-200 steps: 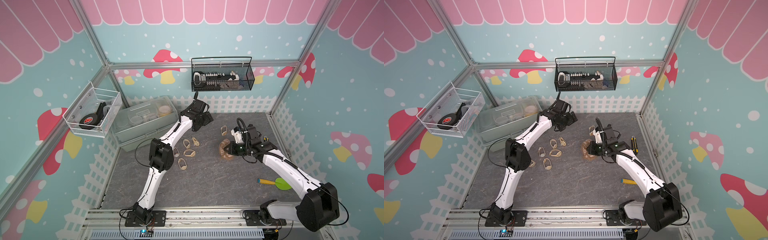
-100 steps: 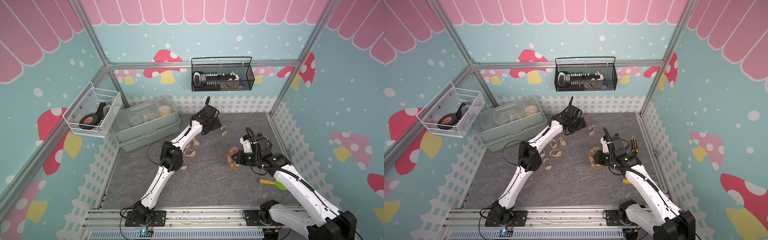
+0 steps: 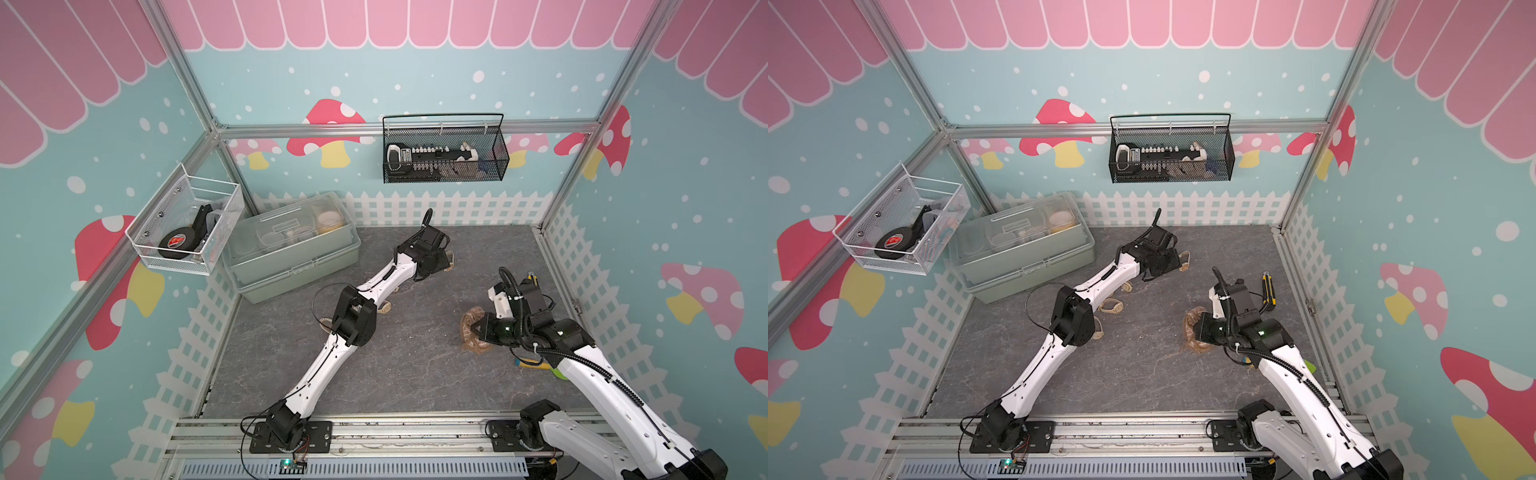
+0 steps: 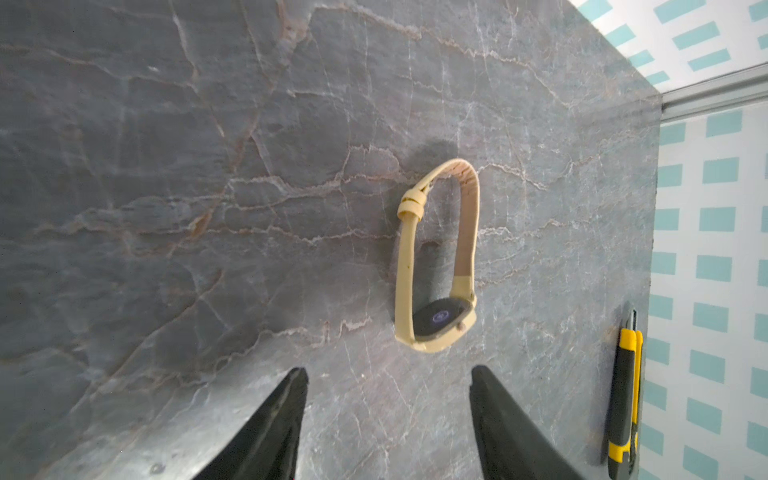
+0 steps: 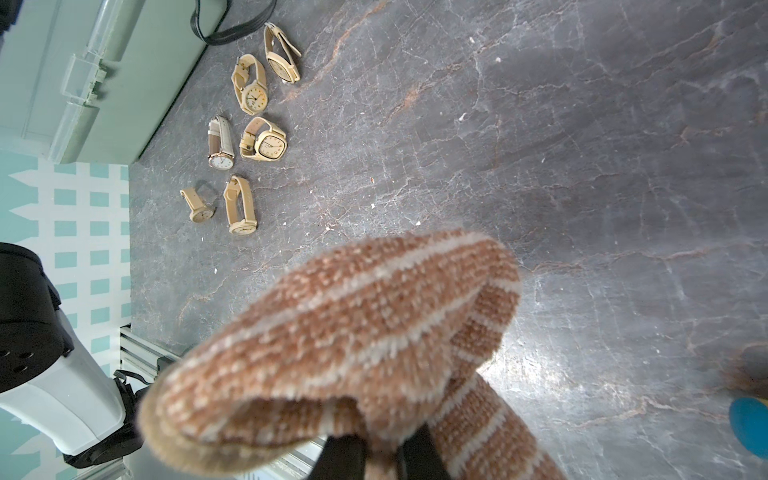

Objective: Wipe the watch dial
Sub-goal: Move the watch to the center of the board.

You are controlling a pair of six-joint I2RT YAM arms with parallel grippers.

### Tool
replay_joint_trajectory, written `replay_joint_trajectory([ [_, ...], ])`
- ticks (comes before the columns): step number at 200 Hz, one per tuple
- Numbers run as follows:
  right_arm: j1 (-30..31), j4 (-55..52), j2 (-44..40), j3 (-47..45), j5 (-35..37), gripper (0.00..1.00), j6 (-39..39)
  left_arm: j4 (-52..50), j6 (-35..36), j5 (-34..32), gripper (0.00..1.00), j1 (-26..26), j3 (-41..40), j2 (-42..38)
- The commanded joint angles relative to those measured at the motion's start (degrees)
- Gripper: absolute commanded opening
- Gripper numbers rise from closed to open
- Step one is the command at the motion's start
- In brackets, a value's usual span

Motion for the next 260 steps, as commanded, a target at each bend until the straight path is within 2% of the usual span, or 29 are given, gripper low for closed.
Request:
replay_joint_trajectory([
  [1, -0.14, -1.27, -1.37, -1.04, 0.04, 0.00, 1.94, 2.84, -1.53, -1.68, 0.61, 0.32, 2.40, 1.85],
  [35, -0.14, -1.37, -1.71, -1.22, 0.22, 0.00, 1.91, 6.15, -3.65, -0.01, 0.54, 0.86, 2.33, 3.45],
  [85, -0.16, -1.06, -0.37, -1.06, 0.31, 0.00, 0.96, 12.94, -3.91, 2.11, 0.49, 0.80, 0.19, 2.26],
  [108, -0.14, -0.73, 0.37, -0.94, 0.06, 0.00, 0.68, 15.80, -5.15, 2.25, 0.38, 0.65, -0.42, 2.35],
  [139, -0.14, -0.70, 1.08, -0.53, -0.05, 0.00, -0.02, 17.03, -7.95, 3.97, 0.12, 0.84, 2.02, 5.37],
  [158, -0.14, -0.75, 1.00, -0.35, 0.04, 0.00, -0.20, 17.48, -8.62, 4.85, 0.00, 0.83, 2.03, 6.25],
  [216, -0.24, -0.81, 1.68, 0.00, 0.21, 0.00, -0.90, 18.81, -8.90, 6.82, 0.00, 0.87, -0.18, 6.76],
  [260, -0.32, -0.80, 2.25, 0.49, 0.22, 0.00, -1.61, 15.94, -6.95, 7.08, 0.00, 1.13, -2.53, 5.46],
])
